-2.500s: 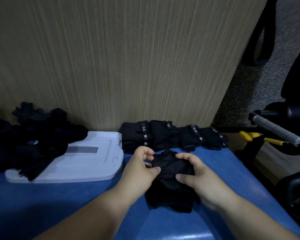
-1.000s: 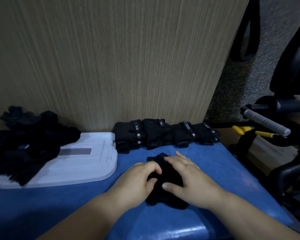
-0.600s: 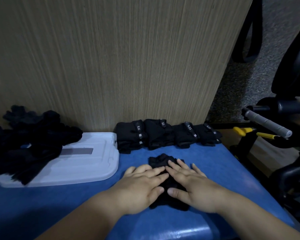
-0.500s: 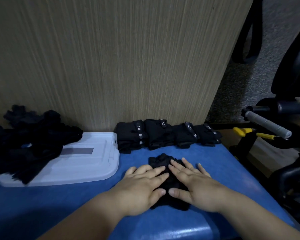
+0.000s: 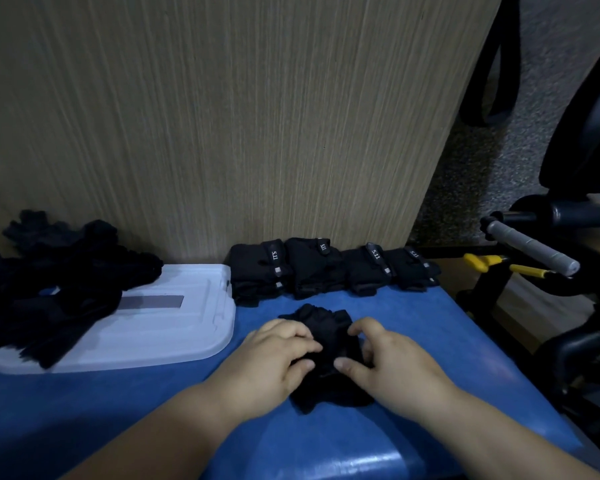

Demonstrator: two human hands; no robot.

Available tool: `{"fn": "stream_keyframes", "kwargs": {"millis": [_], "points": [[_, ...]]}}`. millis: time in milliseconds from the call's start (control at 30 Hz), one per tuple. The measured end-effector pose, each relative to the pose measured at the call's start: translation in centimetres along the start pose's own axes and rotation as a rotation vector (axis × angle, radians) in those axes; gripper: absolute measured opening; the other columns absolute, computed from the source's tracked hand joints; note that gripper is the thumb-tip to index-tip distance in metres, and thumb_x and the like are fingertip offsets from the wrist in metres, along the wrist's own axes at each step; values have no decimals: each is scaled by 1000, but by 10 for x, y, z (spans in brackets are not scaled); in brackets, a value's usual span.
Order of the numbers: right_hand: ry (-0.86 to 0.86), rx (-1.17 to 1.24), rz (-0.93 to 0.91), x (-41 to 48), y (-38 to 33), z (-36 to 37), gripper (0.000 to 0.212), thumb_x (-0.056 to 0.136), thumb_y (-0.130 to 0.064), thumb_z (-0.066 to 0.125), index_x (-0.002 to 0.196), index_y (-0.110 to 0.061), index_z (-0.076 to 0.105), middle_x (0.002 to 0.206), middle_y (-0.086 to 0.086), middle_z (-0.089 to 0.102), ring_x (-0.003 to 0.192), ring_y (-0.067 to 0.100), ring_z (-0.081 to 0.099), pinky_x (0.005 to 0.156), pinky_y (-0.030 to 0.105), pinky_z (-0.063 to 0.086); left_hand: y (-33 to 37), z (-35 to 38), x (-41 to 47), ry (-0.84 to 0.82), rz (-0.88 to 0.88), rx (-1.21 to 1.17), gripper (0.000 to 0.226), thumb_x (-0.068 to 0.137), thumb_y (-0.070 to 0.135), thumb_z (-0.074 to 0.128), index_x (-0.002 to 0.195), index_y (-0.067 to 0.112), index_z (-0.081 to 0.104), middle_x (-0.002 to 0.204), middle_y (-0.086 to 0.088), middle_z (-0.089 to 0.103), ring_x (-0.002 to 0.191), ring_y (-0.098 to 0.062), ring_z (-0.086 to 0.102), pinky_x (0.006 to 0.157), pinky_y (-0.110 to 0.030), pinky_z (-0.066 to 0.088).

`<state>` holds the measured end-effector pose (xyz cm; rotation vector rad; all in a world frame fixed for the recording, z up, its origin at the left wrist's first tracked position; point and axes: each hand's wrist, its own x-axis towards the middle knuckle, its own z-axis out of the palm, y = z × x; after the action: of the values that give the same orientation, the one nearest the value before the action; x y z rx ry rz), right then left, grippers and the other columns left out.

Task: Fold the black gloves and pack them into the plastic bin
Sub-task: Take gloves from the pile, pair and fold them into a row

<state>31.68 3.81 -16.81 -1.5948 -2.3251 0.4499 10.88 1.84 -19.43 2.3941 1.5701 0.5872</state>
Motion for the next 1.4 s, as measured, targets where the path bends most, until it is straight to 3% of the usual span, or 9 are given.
{"fn": "stream_keyframes", "kwargs": {"millis": [167, 267, 433, 667, 733, 800, 933, 1133, 1400], "points": [[3, 142, 54, 3, 5, -2, 35, 87, -31, 63, 117, -37, 45, 71, -11, 49, 67, 1, 49, 56, 17, 36, 15, 9, 5, -154, -31, 89, 46, 102, 43, 30, 148, 41, 28, 154, 28, 15, 143, 3, -1, 118, -27, 6], [24, 175, 98, 2, 16, -11, 31, 88, -24, 61, 114, -37, 48, 75, -13, 44, 66, 0, 45, 55, 16, 34, 32, 15, 11, -212, -51, 105, 49, 102, 46, 25, 150, 42, 17, 157, 25, 3, 144, 0, -9, 119, -32, 1], [53, 111, 173, -3, 38, -28, 33, 88, -19, 59, 117, -34, 51, 82, -12, 43, 76, 7, 48, 57, 15, 33, 59, 25, 30, -244, -75, 114, 48, 102, 48, 24, 149, 46, 15, 159, 21, -4, 145, -7, -14, 118, -40, -3], [111, -117, 302, -20, 63, -52, 47, 85, -23, 53, 131, -34, 48, 126, -5, 49, 110, 15, 57, 85, 25, 48, 87, 39, 56, -271, -7, 164, 52, 102, 45, 25, 151, 39, 11, 160, 18, -6, 146, -11, -8, 118, -39, -1], [131, -180, 276, -23, 69, -54, 53, 88, -25, 52, 140, -31, 41, 140, -5, 41, 125, 16, 47, 94, 25, 42, 94, 43, 65, -290, 21, 162, 53, 103, 45, 24, 153, 34, 11, 160, 18, -6, 146, -9, -10, 119, -39, -4], [134, -179, 214, -23, 74, -53, 54, 94, -25, 47, 146, -27, 34, 153, -6, 28, 142, 14, 24, 109, 25, 29, 100, 48, 74, -321, 43, 171, 55, 102, 46, 22, 153, 31, 9, 160, 17, -6, 146, -8, -12, 120, -40, -6], [12, -127, 147, -18, 80, -44, 51, 102, -30, 33, 152, -24, 23, 161, -8, 9, 148, 9, -4, 121, 31, 7, 104, 57, 88, -354, 64, 215, 58, 102, 44, 20, 154, 26, -1, 160, 14, -8, 145, -5, -18, 120, -39, -10], [-195, -208, 240, -16, 96, -34, 59, 102, -47, 18, 154, -25, 0, 159, -15, -11, 145, 7, -19, 119, 41, -9, 99, 61, 97, -400, 25, 229, 64, 99, 53, 19, 152, 32, -9, 157, 20, -16, 142, -2, -23, 119, -42, -13], [-216, -233, 338, -17, 91, -36, 62, 100, -52, 17, 154, -27, -2, 159, -15, -15, 145, 15, -21, 118, 50, -8, 88, 53, 97, -397, -44, 257, 72, 92, 69, 18, 151, 37, -8, 155, 19, -24, 142, -6, -27, 117, -47, -14]]}}
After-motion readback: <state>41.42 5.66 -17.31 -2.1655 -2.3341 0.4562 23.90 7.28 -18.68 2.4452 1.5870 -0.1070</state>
